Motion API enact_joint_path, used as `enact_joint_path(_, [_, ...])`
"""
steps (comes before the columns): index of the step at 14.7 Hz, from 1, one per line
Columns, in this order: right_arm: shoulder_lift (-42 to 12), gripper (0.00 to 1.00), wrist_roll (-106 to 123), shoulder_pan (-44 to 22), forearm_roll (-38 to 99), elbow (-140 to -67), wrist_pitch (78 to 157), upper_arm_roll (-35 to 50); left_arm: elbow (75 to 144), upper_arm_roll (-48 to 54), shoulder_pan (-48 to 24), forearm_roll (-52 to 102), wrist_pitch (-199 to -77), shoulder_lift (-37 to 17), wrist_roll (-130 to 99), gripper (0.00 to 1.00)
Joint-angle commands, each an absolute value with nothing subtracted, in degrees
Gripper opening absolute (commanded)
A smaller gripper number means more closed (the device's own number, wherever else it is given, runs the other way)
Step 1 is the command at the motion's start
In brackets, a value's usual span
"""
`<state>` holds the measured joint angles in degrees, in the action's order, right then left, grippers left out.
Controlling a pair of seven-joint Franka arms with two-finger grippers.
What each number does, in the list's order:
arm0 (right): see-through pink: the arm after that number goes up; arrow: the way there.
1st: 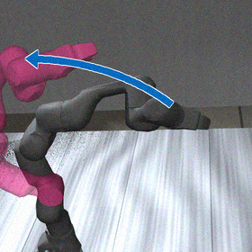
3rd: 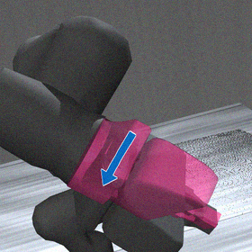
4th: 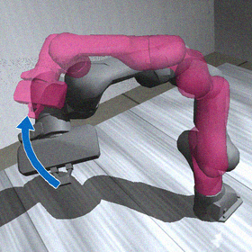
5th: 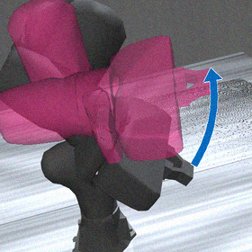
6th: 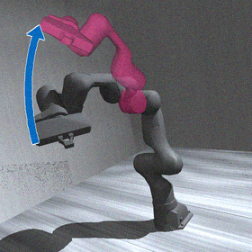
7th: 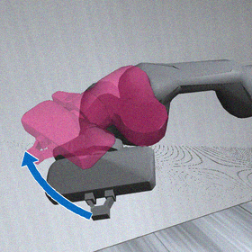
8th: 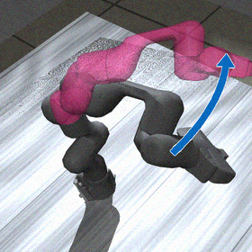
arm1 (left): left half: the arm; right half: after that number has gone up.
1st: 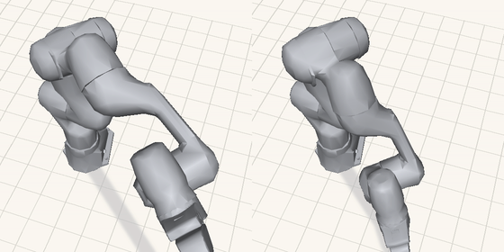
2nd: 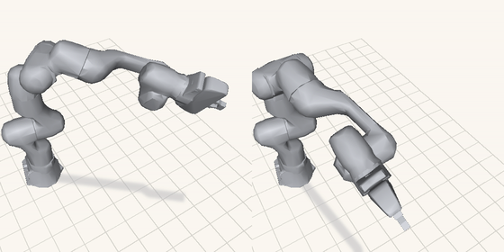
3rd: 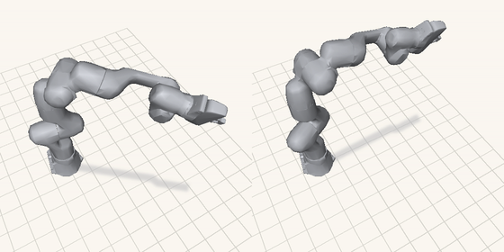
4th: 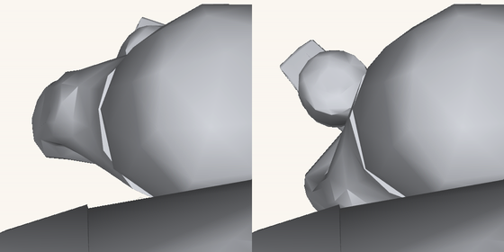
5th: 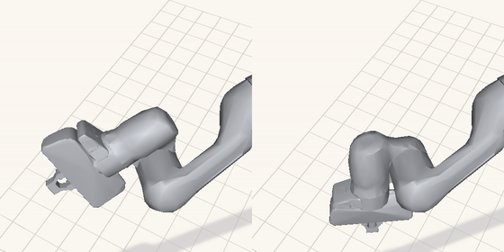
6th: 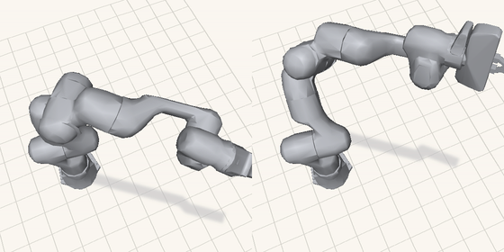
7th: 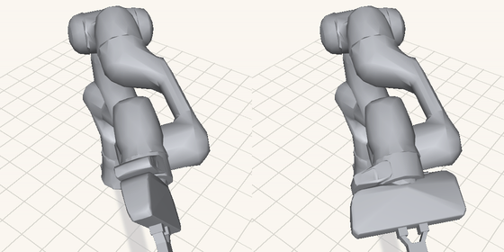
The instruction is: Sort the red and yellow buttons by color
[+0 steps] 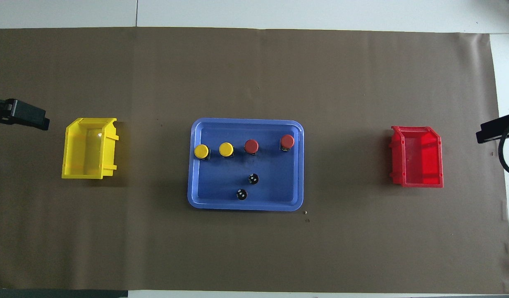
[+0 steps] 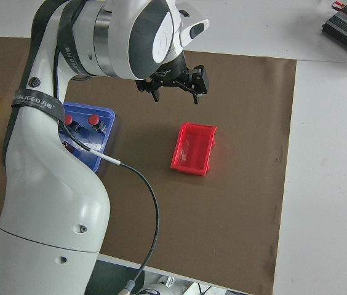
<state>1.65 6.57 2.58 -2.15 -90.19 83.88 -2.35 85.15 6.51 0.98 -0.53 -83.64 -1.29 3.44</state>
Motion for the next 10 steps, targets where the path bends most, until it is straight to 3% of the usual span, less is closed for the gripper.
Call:
enact_joint_path(1, [2.2,1.0,7.5,2.5,-2.8,-90.9,84.3,-2.2,87.4,6.3,2.4,0.3,-84.4,0.7,4.0,1.0])
enact_joint_path(10, [2.8,1.0,7.5,2.5,-2.7,-92.4,84.4,-2.2,87.4,6.3,2.3,0.3,-84.4,0.7,4.0,1.0])
